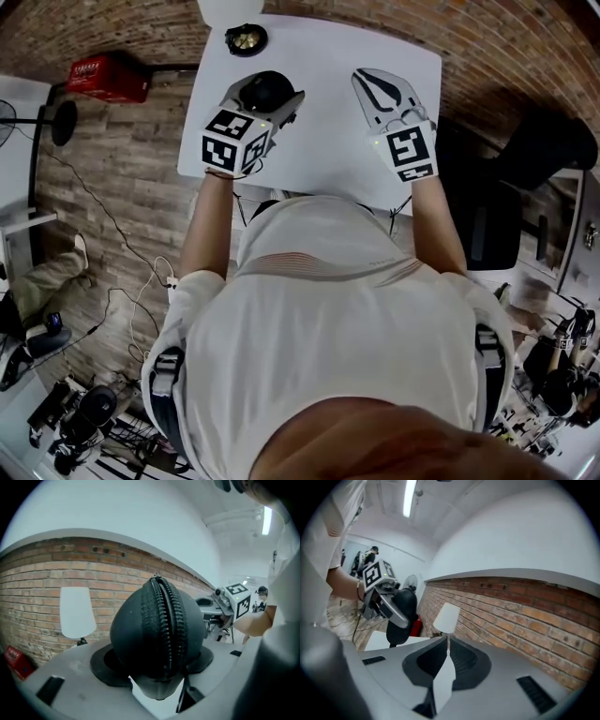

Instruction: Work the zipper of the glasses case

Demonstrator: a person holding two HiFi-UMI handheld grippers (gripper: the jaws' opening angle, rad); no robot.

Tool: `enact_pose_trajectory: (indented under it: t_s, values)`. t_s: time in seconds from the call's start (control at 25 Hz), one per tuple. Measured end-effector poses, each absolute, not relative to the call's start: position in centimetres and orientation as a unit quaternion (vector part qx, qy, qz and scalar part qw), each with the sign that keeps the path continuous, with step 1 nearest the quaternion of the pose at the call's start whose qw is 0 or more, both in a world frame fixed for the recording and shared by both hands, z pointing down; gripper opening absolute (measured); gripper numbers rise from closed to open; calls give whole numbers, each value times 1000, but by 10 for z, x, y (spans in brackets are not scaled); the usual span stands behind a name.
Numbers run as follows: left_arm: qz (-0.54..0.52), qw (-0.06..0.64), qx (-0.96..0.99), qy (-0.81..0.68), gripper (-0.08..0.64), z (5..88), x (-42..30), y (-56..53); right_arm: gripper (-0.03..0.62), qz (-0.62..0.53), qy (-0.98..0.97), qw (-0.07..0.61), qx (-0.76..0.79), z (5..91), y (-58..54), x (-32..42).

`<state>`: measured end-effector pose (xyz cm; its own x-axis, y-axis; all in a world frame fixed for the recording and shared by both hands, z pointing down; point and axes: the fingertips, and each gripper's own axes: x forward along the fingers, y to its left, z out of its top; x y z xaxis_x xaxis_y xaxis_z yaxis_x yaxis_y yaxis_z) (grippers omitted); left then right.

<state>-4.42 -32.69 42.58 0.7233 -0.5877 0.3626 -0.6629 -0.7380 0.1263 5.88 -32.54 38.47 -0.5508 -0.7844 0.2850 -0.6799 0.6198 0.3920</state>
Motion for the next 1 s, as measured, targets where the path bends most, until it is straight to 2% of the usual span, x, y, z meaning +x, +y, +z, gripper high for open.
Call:
enact_pose_trajectory:
  t_s: [0.24,0.4,1.0]
  values:
    - [34,101,879,-464,268,380,-100,-344,52,-7,-840,144,523,381,-348,129]
    - [4,94,858,-505,268,370,-123,-344,51,38,-822,107,559,383,-349,156]
    - [13,96,863,-495,268,371,-119,-338,51,35,-830,107,546,382,-342,146]
